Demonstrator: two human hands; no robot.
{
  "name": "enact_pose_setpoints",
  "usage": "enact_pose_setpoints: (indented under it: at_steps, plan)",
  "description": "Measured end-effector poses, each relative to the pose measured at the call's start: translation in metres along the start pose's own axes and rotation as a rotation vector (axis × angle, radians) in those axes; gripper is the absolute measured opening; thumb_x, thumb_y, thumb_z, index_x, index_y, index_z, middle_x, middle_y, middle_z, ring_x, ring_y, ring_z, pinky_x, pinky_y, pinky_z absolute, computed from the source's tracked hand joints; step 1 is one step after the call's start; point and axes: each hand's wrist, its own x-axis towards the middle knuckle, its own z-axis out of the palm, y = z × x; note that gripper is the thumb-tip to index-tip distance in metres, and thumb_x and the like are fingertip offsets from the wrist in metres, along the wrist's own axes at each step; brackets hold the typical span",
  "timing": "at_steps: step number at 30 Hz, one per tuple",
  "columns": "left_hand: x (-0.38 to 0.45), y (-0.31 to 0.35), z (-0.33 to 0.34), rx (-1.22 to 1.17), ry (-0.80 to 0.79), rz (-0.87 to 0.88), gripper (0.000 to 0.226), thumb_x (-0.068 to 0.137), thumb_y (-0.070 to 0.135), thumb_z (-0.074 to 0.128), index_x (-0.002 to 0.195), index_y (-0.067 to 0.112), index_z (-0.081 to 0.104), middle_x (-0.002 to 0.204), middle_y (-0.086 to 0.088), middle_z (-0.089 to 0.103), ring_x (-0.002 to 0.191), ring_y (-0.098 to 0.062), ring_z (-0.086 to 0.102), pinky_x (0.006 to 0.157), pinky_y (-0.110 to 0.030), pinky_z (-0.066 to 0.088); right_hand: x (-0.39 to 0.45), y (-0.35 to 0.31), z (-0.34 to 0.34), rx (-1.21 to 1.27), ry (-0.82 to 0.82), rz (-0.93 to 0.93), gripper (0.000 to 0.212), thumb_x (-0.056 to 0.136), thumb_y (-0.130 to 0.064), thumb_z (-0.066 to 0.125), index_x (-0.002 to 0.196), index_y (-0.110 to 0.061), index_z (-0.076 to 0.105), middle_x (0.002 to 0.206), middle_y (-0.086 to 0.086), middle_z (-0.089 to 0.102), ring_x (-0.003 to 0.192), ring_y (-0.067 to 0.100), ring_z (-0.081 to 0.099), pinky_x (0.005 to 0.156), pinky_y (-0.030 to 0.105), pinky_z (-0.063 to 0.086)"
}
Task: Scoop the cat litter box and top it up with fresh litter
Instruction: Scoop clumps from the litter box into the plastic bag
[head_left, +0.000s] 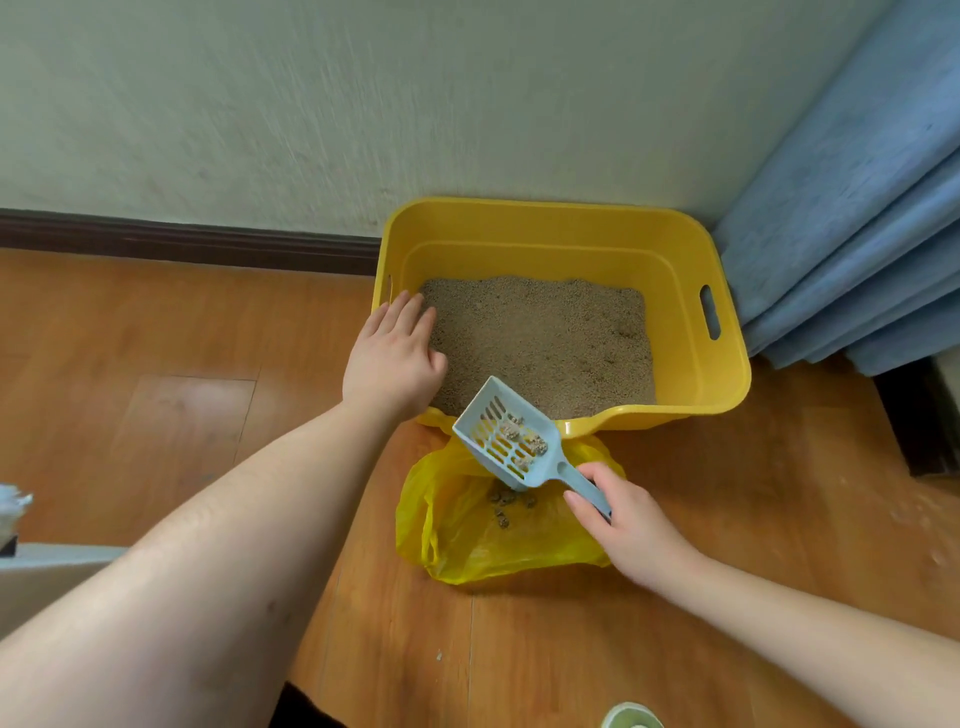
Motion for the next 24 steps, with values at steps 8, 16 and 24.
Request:
enact_pose_setpoints:
  at_steps: [8, 16, 24]
  plan:
    - [0.0, 0.0, -0.003, 0.008, -0.029, 0.005, 0.063, 0.095, 0.037, 0.028, 0.153, 0.015, 0.023, 0.161, -0.005, 0.02, 0.15, -0.017, 0.008, 0.122, -0.036, 0.004, -0.026, 0.042, 0.016, -0.292, -0.252, -0.009, 0.025, 0.096, -0.042, 0.048, 0.116, -0.027, 0.049, 0.091, -0.009, 0.061, 0.082, 0.017, 0.059, 0.069, 0.033, 0.042]
    - [0.001, -0.001, -0.001, 0.013, -0.012, 0.015, 0.062, 0.094, 0.036, 0.03, 0.152, 0.015, 0.027, 0.16, -0.005, 0.024, 0.149, -0.018, 0.011, 0.122, -0.036, 0.004, -0.002, 0.047, 0.007, -0.266, -0.272, 0.018, 0.023, 0.097, -0.042, 0.046, 0.117, -0.03, 0.05, 0.081, -0.01, 0.056, 0.075, 0.014, 0.053, 0.068, 0.035, 0.042]
    - [0.001, -0.001, 0.002, 0.017, 0.014, 0.017, 0.065, 0.089, 0.037, 0.028, 0.15, 0.014, 0.033, 0.157, -0.006, 0.03, 0.148, -0.019, 0.016, 0.122, -0.036, 0.008, 0.016, 0.047, -0.006, -0.113, -0.318, 0.015, 0.024, 0.098, -0.026, 0.053, 0.078, -0.039, 0.054, 0.066, -0.018, 0.061, 0.06, 0.0, 0.051, 0.059, 0.017, 0.035]
